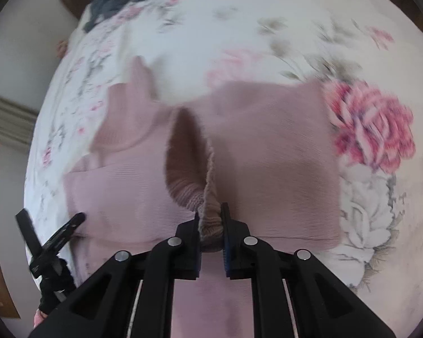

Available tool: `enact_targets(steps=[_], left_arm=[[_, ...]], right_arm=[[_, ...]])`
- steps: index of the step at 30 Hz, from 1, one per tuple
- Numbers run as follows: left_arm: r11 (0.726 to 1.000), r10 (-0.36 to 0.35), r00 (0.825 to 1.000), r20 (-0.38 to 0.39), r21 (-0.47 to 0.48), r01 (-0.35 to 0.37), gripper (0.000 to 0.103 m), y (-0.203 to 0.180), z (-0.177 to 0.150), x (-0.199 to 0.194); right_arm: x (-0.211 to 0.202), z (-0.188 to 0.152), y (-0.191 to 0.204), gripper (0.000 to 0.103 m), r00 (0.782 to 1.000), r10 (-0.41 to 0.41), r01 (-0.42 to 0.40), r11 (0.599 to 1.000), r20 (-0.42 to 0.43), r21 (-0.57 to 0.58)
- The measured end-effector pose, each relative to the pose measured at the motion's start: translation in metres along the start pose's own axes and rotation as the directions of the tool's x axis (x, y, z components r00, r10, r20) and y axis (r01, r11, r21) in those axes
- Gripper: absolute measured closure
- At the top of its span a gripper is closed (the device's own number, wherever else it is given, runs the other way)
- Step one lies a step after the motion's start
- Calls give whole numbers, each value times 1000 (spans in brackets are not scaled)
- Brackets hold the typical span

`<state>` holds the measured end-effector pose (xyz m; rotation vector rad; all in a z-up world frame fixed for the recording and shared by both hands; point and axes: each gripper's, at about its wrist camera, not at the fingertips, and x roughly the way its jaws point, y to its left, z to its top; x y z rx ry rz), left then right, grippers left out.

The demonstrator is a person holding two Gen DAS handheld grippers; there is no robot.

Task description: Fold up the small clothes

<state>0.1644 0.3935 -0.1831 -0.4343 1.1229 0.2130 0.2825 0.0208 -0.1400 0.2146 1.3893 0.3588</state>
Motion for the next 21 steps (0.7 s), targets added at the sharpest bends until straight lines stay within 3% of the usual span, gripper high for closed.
enact_targets(steps=[4, 7, 11, 16, 21], left_arm=[[1000, -4, 1000, -6, 16, 4, 65, 0, 1, 1], [1000, -2, 1000, -12, 30, 3, 65, -1, 1, 0], [999, 14, 1000, 12, 31, -14, 62, -8, 6, -18], [997, -31, 999, 41, 67, 28, 52, -40, 13, -26], [992, -3, 1000, 14, 126, 1, 48, -61, 8, -9]], right_arm=[[15, -6, -36, 90, 999, 21, -19, 997, -33, 76], [9, -10, -54, 89, 996, 82, -80, 990, -16, 117], [-20, -17, -41, 83, 996, -53, 52, 999, 76, 13], [-24, -15, -7, 83, 997, 21, -15, 997, 68, -78], [2, -18, 9, 83, 1000, -19, 21, 992, 18, -126]])
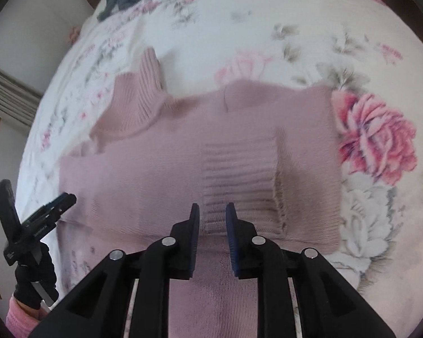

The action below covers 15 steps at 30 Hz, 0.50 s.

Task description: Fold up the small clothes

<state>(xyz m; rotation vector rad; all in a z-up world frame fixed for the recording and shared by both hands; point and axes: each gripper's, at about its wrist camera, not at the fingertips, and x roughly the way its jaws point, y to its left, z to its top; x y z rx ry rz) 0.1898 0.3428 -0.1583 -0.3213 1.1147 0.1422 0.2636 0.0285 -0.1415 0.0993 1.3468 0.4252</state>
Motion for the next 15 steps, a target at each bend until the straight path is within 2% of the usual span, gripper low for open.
enact_targets(steps=[3, 7, 11, 13, 15], left_arm=[[1000, 8, 999, -34, -6, -8, 49, 7, -8, 13], [1000, -5, 1000, -19, 29, 6, 49, 12, -14, 14], [999, -2, 1000, -22, 41, 3, 49, 11, -13, 15], [999, -5, 999, -33, 33, 6, 48, 11, -9, 13], [1000, -13, 1000, -24, 21, 14, 45, 10, 1, 6]], right_arm=[[14, -6, -14, 86, 999, -45, 45, 999, -23, 1], [20, -7, -34, 86, 999, 43, -41, 998, -29, 47], [20, -3, -37, 87, 997, 61, -59, 997, -54, 40], [18, 2, -32, 84, 996, 49, -48, 999, -69, 14], [12, 11, -21, 70, 998, 40, -42, 999, -53, -31]])
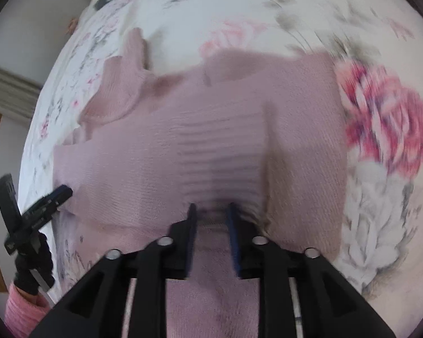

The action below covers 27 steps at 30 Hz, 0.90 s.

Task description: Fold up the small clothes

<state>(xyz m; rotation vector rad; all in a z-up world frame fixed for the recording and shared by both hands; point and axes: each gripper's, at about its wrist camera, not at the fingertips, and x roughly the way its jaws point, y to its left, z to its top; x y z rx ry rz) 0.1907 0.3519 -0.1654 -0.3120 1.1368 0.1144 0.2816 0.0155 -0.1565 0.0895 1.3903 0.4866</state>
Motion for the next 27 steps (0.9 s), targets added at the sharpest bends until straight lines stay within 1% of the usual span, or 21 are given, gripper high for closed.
enact_targets(steps=[2, 4, 6, 7, 9, 12, 14, 16, 18, 21, 22, 23, 24, 25, 26, 27], left_arm=[[1000, -7, 999, 39, 5, 6, 35, -4, 17, -7], [1000, 3, 998, 62, 13, -4, 27, -9, 40, -8], [1000, 17, 998, 68, 24, -19, 26, -15, 66, -3], [999, 20, 998, 65, 28, -22, 24, -18, 79, 2], [999, 37, 998, 47, 20, -38, 23, -20, 106, 17], [999, 48, 999, 16, -18, -48, 23, -17, 135, 42], [998, 28, 1000, 2, -54, -28, 23, -13, 149, 58], [998, 8, 1000, -4, -67, -9, 23, -14, 157, 68], [998, -8, 1000, -2, -70, 8, 23, -17, 165, 79], [998, -24, 1000, -4, -50, 23, 29, -25, 172, 90], [999, -23, 1000, -15, -39, 23, 35, -29, 174, 95], [999, -25, 999, -24, -32, 24, 46, -31, 174, 99], [999, -30, 999, -34, -23, 30, 51, -33, 174, 103], [999, -32, 999, -36, -17, 31, 60, -34, 174, 105], [999, -46, 998, -36, -11, 46, 74, -36, 175, 106], [998, -64, 997, -37, -9, 63, 82, -38, 174, 106]], right_arm=[[-4, 13, 10, 63, 1000, -5, 6, 1000, 29, -28], [-5, 36, 22, 62, 999, 11, -9, 999, 47, -44], [1, 66, 37, 58, 998, 38, -35, 998, 58, -59], [6, 79, 42, 56, 997, 45, -42, 997, 59, -61], [20, 108, 55, 52, 997, 66, -64, 996, 48, -56], [45, 144, 71, 51, 995, 92, -91, 995, 32, -41], [57, 161, 77, 50, 993, 108, -107, 994, 38, -23], [69, 179, 80, 49, 990, 135, -135, 991, 41, 2], [80, 192, 87, 48, 990, 137, -137, 991, 38, 0], [94, 204, 98, 48, 992, 127, -126, 992, 21, -22], [97, 206, 98, 48, 992, 121, -121, 992, 18, -25], [100, 206, 100, 49, 993, 113, -113, 993, 15, -30], [103, 206, 101, 52, 995, 102, -101, 994, 12, -36], [107, 205, 101, 56, 996, 92, -91, 995, 8, -47], [110, 204, 103, 71, 995, 97, -97, 993, -1, -61], [111, 203, 103, 79, 995, 103, -103, 993, -8, -65]])
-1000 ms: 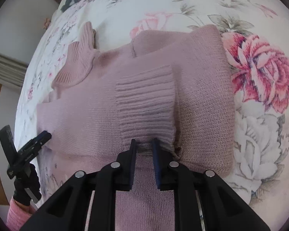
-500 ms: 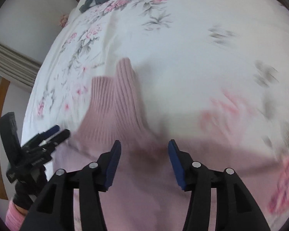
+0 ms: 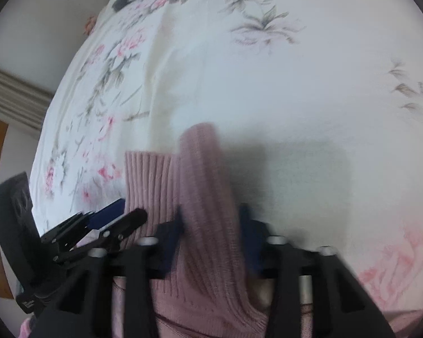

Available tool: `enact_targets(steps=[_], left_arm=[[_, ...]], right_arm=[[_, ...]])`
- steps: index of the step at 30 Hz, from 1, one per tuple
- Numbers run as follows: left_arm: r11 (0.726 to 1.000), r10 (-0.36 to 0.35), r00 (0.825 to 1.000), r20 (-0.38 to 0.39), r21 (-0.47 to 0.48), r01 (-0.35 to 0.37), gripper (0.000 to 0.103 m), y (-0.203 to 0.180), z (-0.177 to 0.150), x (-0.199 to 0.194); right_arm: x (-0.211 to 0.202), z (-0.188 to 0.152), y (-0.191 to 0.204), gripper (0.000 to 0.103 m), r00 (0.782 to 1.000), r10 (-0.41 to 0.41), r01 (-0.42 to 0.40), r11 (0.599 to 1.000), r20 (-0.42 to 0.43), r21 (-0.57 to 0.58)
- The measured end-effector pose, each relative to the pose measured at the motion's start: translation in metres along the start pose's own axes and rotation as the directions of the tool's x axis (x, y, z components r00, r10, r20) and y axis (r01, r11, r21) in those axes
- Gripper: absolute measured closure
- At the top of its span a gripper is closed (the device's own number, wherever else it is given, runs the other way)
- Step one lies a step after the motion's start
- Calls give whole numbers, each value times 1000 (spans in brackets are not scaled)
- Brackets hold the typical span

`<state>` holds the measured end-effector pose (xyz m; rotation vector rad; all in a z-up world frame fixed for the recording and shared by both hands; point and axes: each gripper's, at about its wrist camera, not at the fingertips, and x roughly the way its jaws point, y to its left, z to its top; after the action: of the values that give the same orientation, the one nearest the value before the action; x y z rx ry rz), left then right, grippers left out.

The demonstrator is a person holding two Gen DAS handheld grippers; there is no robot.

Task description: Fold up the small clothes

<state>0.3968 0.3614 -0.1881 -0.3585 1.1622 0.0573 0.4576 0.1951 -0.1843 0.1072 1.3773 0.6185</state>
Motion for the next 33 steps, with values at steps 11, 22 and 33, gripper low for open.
enact_targets(steps=[11, 22, 33], left_arm=[[992, -111, 984, 139, 67, 103, 96, -13, -23, -68], [968, -171, 971, 169, 212, 133, 94, -15, -118, -124], [964, -237, 971, 39, 129, 231, 93, 25, -197, -132]], right_arm=[[-72, -38, 20, 91, 989, 92, -73, 985, 115, -158], [-124, -142, 34, 91, 986, 106, -61, 947, 127, -315], [-131, -210, 11, 80, 990, 140, -129, 961, 28, -246]])
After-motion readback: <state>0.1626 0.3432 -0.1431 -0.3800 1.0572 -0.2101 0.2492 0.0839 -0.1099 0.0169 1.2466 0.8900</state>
